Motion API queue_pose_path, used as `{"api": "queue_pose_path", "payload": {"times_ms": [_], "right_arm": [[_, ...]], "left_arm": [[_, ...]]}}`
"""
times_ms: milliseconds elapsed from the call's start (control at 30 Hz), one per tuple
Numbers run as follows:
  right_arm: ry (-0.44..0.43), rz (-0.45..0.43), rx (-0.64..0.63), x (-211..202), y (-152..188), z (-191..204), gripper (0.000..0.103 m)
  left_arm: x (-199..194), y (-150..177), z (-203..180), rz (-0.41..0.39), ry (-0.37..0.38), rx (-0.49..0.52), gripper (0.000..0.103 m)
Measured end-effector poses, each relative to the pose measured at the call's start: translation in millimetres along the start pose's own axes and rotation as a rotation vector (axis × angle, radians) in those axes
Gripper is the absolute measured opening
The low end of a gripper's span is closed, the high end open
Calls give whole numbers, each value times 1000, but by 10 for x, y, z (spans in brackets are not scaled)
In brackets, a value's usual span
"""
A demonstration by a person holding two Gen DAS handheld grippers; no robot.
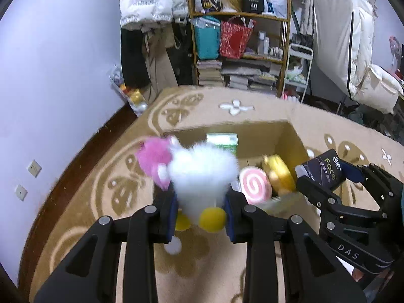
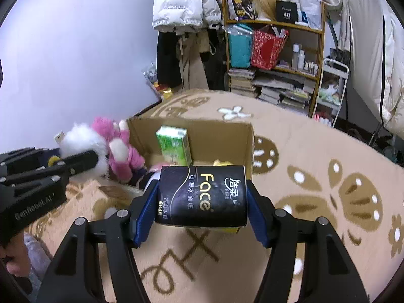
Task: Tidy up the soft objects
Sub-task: 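Carry pompom toy and Face packet over the box and open both tools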
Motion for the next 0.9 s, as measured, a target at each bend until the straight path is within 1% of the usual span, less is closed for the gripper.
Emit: {"api": "queue_pose_path", "payload": {"times_ms": [167,233,300,400,467,667,700,733,767,800,833,900], "right_arm": [[-2,-37,9,6,-190,-58,69],[-3,-53,9,0,-252,-76,69],[-7,-69,19,18,-314,-109,69],[-20,-78,43,73,-390,-163,69],[-23,-70,45,149,-424,-184,69],[-35,-36,39,355,-389,-183,71],[-32,-25,33,390,-372,-178,73],[-29,-15,23,416,-353,-174,81],[-24,-12,19,428,-339,-177,86],[-22,-13,21,431,-326,-182,86],[-26,-12,26,437,-318,-191,87],[-32,-8,38,429,-306,-215,94]], "left_arm": [[-127,-348,16,-84,-13,10,29],[-133,-448,26,-104,-12,-1,29],[-112,-490,33,-107,-13,-10,29],[9,-451,21,-99,-40,2,30],[75,-384,2,-83,-41,13,30],[324,-162,-38,-2,-59,51,32],[339,-145,-32,8,-56,49,33],[337,-134,-36,10,-55,49,34],[330,-133,-32,9,-57,50,35],[309,-136,-23,3,-66,54,44],[285,-138,-13,-6,-80,54,58],[228,-162,17,-28,-113,51,66]]}}
Point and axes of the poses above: each gripper's, at about its wrist camera, not at the fingertips, and x roughly the way its jaws point, z to its left, y to its underside, the point moved 6 cm from there along x, roughly the way its jaws point, and after that the axes turned 4 degrees about -x, right-handed, at the moved point
